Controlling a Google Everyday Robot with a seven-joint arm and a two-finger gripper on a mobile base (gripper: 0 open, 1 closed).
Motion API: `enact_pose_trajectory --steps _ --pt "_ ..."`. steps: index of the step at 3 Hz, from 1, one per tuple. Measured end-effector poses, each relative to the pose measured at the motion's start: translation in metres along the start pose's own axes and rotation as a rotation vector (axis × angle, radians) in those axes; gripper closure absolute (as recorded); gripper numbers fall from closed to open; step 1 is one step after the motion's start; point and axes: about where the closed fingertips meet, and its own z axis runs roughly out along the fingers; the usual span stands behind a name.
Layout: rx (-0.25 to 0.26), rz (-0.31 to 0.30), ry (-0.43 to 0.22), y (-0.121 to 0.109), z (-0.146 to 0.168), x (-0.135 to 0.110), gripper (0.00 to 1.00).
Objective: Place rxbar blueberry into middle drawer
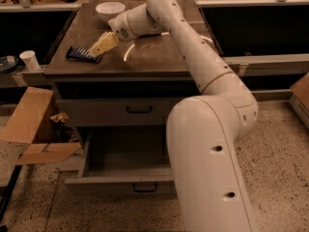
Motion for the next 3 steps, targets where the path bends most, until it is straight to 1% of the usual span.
enact_pose_trajectory --steps 2,3 --pt "-0.04 0.056 -0.034 0.005 0.037 0.005 0.0" --pt "-0.056 0.073 -0.018 0.009 0.052 0.01 0.0"
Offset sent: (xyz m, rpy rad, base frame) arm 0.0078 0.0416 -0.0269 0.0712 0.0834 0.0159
